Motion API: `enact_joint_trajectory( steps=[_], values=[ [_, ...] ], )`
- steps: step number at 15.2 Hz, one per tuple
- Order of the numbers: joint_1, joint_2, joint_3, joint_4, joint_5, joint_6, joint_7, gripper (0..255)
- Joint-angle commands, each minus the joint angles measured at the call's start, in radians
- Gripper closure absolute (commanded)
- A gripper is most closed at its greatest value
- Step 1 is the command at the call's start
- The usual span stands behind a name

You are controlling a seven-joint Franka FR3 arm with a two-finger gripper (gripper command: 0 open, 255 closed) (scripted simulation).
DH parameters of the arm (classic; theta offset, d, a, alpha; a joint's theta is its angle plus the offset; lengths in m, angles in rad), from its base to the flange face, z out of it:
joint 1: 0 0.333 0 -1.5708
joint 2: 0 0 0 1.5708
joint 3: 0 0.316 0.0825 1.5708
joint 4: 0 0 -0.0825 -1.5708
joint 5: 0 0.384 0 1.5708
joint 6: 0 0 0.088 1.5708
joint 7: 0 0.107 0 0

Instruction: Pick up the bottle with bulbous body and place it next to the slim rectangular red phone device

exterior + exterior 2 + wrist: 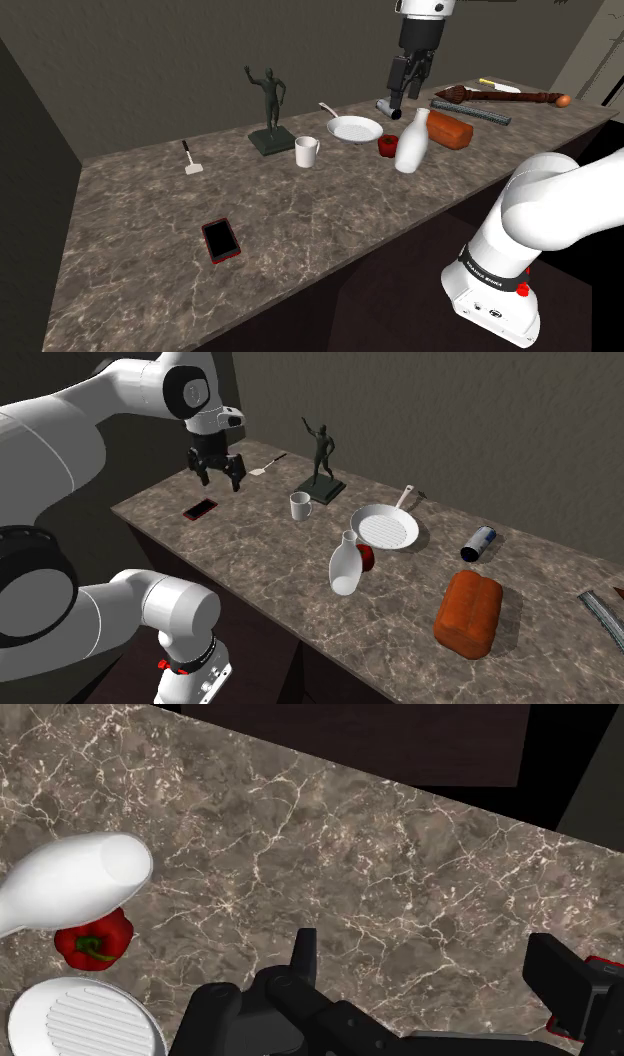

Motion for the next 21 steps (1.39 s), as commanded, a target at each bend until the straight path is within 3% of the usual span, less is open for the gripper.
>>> enact_joint_trajectory(
  steps=[1,11,21],
  values=[
    [0.0,0.0,0.0,0.0,0.0,0.0,0.0,0],
    [-0.083,0.1,-0.199,-0.042,-0.137,0.146,-0.207,0],
    [-0.14,0.317,-0.399,0.03,-0.208,0.308,-0.412,0]
  ],
)
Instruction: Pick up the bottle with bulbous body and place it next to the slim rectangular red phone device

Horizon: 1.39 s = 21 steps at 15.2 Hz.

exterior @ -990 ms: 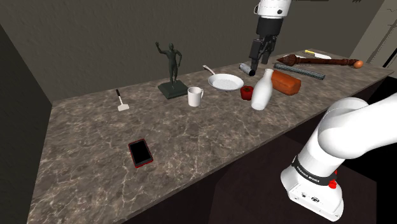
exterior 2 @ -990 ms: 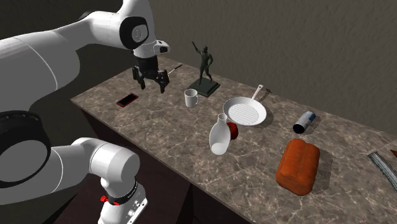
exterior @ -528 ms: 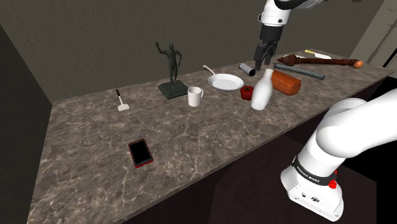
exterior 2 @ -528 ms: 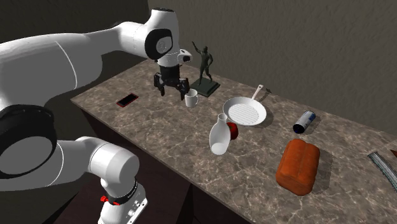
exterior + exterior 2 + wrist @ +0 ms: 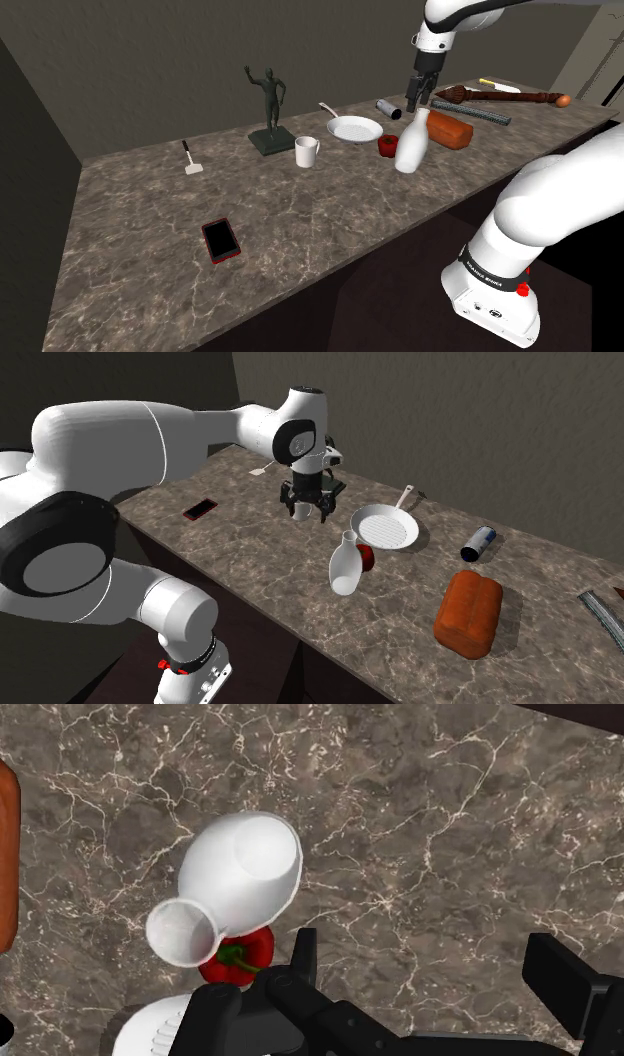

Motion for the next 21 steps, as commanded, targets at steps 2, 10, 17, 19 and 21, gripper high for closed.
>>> enact_joint_trajectory(
  steps=[2,10,17,19,21],
  values=[
    [-0.011,0.077,-0.058,0.042,-0.003,0.041,-0.064,0],
    [-0.031,0.311,-0.192,0.181,0.06,0.136,-0.244,0],
    [-0.033,0.348,-0.204,0.11,0.073,0.24,-0.256,0],
    [-0.033,0.348,-0.204,0.11,0.073,0.24,-0.256,0],
    [-0.033,0.348,-0.204,0.11,0.073,0.24,-0.256,0]
  ],
)
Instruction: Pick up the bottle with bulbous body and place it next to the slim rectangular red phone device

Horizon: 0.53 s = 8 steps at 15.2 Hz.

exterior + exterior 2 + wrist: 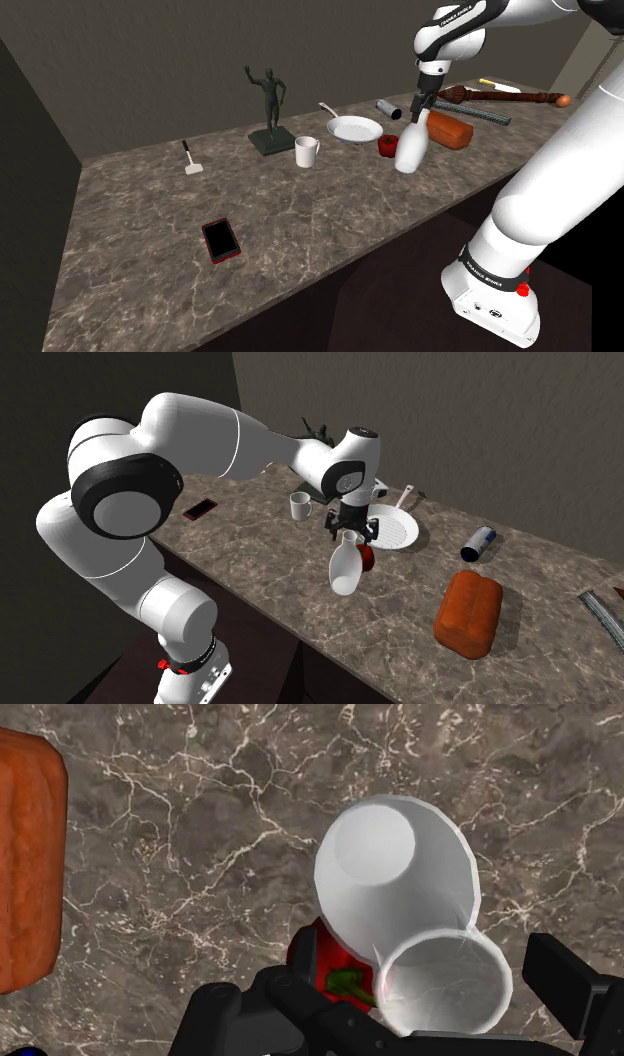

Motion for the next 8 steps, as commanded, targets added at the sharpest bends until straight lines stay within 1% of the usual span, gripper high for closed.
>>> enact_joint_trajectory(
  steps=[1,4,5,8],
  values=[
    [0.0,0.0,0.0,-0.001,0.0,0.002,0.0,0],
    [0.0,0.0,0.0,-0.001,0.0,0.001,0.0,0],
    [0.0,0.0,0.0,-0.001,0.0,0.001,0.0,255],
    [0.0,0.0,0.0,-0.001,0.0,0.001,0.0,255]
  ],
)
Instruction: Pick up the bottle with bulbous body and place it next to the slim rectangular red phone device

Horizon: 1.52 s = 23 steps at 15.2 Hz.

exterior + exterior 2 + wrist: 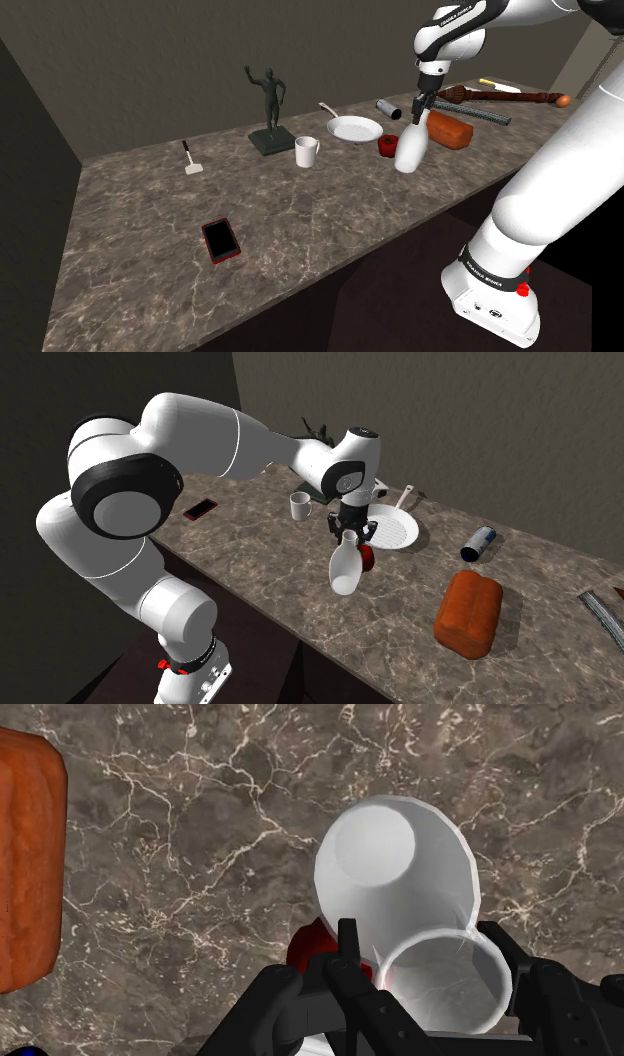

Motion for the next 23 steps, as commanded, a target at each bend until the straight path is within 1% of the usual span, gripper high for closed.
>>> enact_joint_trajectory(
  steps=[1,6,23],
  values=[
    [0.0,0.0,0.0,0.0,0.0,0.0,0.0,255],
    [0.0,0.0,0.0,-0.001,0.0,0.0,0.0,255],
    [0.004,-0.068,0.024,0.17,-0.023,-0.231,0.017,255]
  ],
)
